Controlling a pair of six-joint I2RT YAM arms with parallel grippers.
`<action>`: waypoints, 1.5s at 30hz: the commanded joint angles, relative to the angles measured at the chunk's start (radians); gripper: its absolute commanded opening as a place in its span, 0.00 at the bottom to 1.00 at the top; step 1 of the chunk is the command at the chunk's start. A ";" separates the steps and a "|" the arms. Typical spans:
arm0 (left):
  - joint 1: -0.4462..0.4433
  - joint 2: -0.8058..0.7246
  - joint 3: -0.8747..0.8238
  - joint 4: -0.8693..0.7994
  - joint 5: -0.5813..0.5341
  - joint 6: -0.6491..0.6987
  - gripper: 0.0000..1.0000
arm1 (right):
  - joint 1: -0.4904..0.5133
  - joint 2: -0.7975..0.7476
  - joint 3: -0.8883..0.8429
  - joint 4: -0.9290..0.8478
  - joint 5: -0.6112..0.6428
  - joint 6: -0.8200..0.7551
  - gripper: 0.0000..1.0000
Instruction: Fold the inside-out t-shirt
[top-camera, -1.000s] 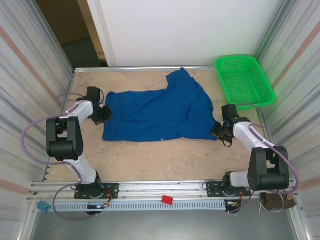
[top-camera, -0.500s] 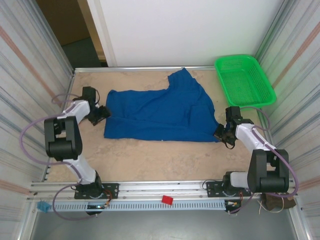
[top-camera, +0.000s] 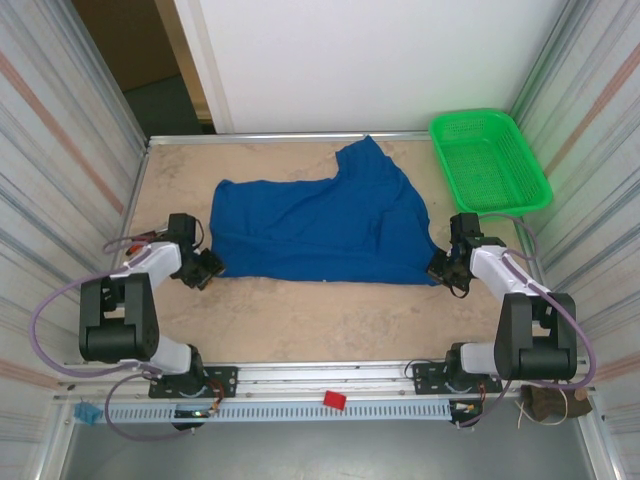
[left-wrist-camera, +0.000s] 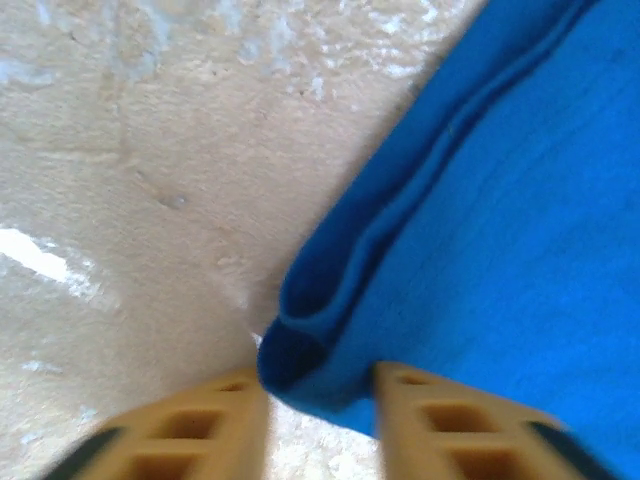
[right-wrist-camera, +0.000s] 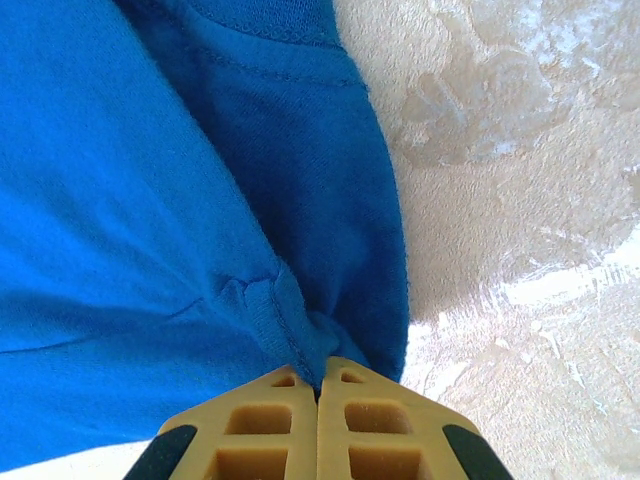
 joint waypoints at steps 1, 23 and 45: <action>-0.010 0.016 -0.016 0.054 0.031 -0.029 0.00 | -0.009 -0.031 0.006 -0.049 0.011 -0.022 0.00; -0.014 -0.979 -0.260 -0.503 -0.069 -0.396 0.25 | 0.283 -0.594 0.019 -0.512 0.260 0.418 0.27; 0.007 0.339 0.699 -0.227 -0.073 0.314 0.54 | 0.193 0.769 1.349 -0.315 -0.050 -0.202 0.55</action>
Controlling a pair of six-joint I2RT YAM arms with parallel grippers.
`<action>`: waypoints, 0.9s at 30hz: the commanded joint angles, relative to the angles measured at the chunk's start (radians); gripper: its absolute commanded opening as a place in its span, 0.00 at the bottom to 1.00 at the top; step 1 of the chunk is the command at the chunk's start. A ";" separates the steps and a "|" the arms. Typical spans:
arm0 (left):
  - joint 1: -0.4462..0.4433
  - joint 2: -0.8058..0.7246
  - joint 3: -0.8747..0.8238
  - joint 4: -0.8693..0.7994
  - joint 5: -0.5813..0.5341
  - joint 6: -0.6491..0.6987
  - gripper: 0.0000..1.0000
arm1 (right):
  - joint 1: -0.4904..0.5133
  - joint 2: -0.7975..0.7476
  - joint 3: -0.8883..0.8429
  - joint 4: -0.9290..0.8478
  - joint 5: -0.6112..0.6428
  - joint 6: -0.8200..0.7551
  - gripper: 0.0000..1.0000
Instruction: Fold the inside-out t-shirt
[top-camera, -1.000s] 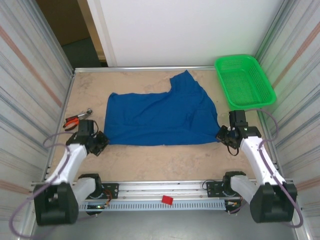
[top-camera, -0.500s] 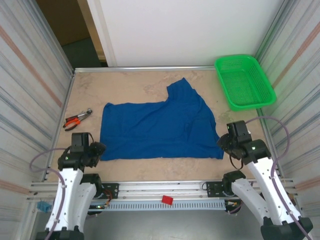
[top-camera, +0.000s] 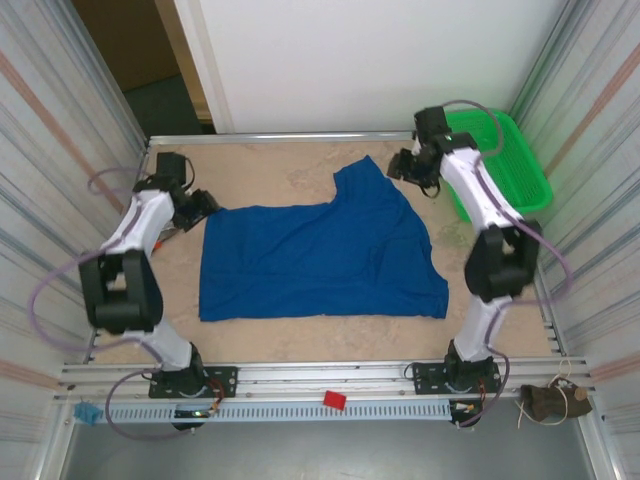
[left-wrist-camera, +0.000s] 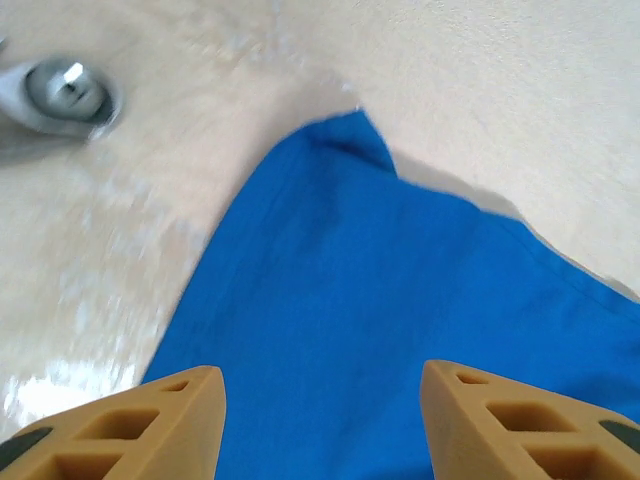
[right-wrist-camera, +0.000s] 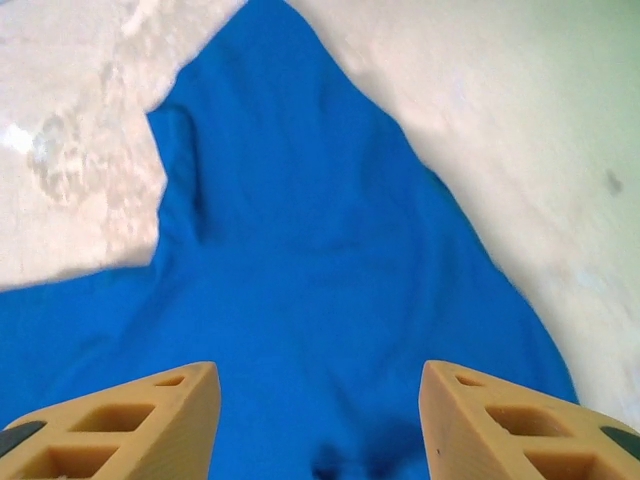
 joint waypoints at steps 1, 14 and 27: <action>0.004 0.148 0.138 -0.056 0.008 0.140 0.54 | 0.000 0.211 0.270 -0.079 -0.045 -0.111 0.55; 0.006 0.432 0.351 -0.082 0.030 0.162 0.38 | -0.009 0.673 0.753 -0.030 -0.052 -0.136 0.73; 0.010 0.422 0.282 -0.012 0.089 0.142 0.00 | -0.002 0.869 0.835 0.224 -0.078 -0.014 0.68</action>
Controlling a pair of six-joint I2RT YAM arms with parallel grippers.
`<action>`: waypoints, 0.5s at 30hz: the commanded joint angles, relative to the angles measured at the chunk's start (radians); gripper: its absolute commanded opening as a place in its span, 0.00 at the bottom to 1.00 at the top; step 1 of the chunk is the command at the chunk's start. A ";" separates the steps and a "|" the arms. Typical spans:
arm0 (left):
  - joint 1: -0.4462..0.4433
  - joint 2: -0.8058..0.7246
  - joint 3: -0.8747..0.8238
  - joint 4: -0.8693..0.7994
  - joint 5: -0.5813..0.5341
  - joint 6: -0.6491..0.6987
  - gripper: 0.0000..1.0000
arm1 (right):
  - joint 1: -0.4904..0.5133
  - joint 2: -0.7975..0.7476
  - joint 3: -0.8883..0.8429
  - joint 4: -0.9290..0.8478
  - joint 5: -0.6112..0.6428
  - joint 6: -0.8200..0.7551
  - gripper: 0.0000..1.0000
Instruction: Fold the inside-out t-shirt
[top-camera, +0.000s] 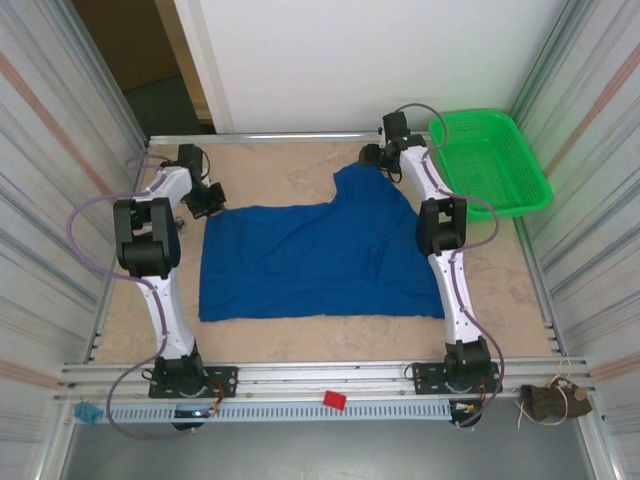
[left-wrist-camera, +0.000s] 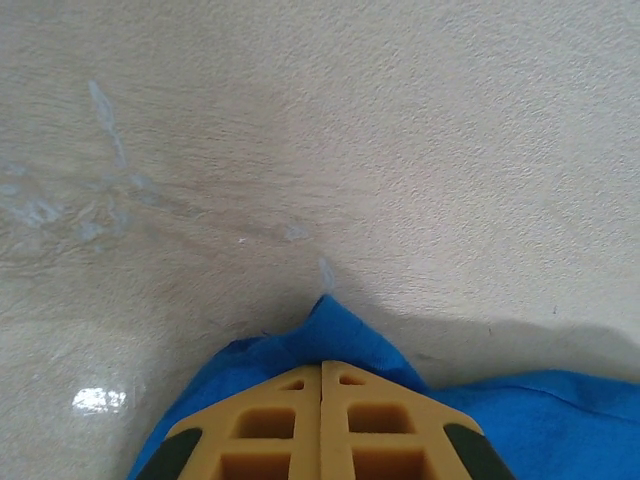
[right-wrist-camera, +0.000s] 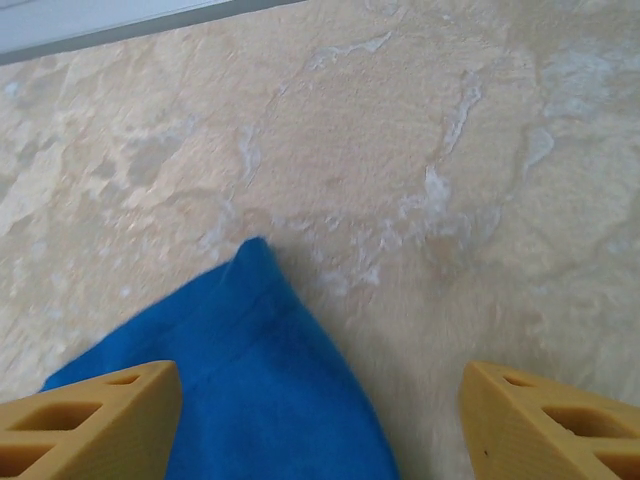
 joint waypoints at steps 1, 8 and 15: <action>0.010 -0.008 -0.027 0.017 0.027 -0.009 0.00 | -0.003 0.048 0.044 0.105 -0.065 0.084 0.65; 0.016 -0.017 -0.046 0.039 0.052 -0.024 0.00 | 0.021 0.080 0.085 0.139 -0.095 0.114 0.60; 0.019 -0.023 -0.043 0.050 0.070 -0.031 0.00 | 0.014 0.092 0.087 0.129 -0.136 0.155 0.54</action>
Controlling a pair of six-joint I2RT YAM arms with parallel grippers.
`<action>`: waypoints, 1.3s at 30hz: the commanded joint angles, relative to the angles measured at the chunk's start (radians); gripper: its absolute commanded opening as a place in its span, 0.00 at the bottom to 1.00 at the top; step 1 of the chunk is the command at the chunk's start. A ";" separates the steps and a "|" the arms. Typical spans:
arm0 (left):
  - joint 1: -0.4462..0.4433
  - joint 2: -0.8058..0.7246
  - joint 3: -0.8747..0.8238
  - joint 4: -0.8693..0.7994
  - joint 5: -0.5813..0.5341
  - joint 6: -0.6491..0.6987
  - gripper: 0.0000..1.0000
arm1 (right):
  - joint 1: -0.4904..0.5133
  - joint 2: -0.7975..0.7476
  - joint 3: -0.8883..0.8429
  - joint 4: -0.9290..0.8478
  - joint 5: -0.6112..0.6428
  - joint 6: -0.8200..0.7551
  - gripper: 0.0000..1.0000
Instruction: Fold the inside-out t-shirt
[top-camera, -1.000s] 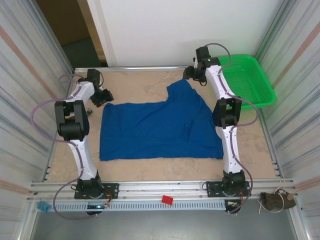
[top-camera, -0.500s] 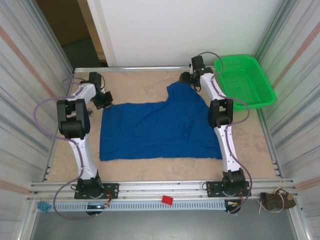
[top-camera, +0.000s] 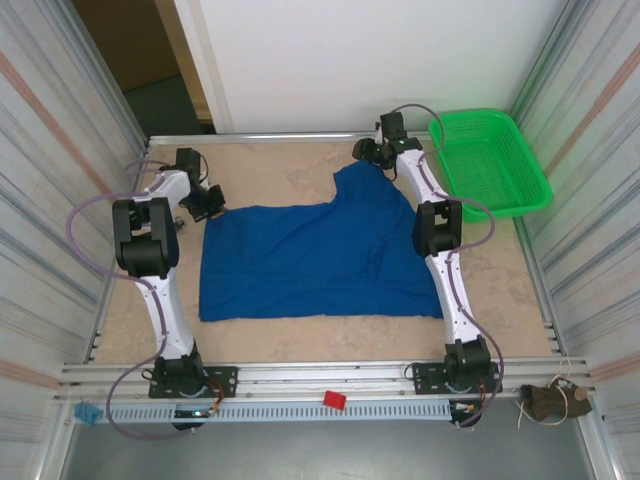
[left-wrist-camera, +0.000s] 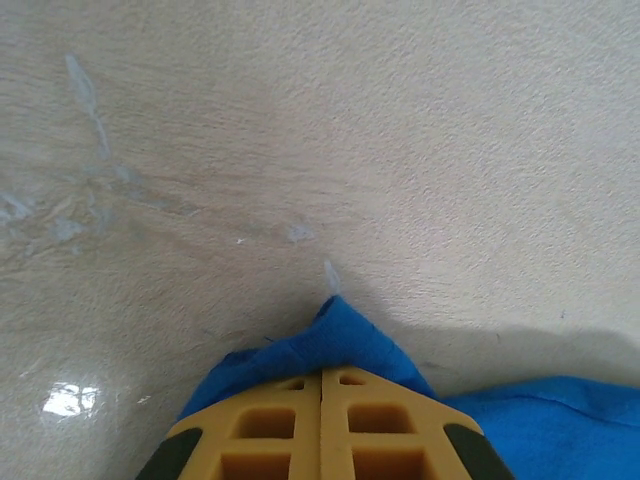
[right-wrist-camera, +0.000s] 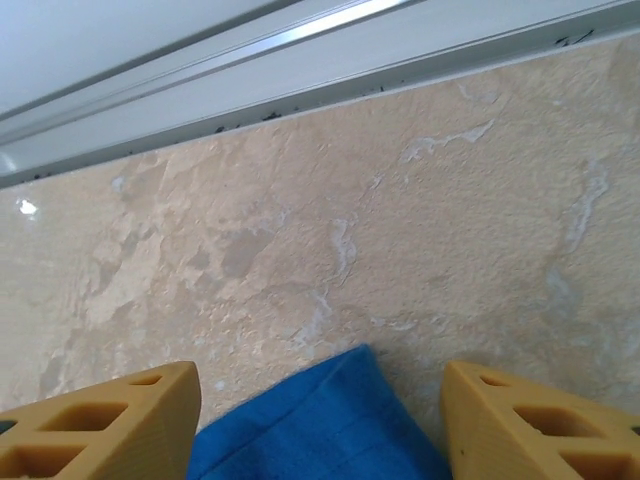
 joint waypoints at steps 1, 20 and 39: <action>0.007 -0.024 -0.006 0.005 0.023 -0.012 0.00 | 0.004 0.032 0.028 -0.005 -0.057 0.035 0.45; 0.071 -0.165 0.019 0.062 0.146 -0.053 0.00 | -0.060 -0.321 -0.110 0.007 -0.145 0.052 0.00; -0.001 0.045 0.201 -0.093 -0.036 0.045 0.48 | -0.046 -0.473 -0.387 0.045 -0.122 0.015 0.00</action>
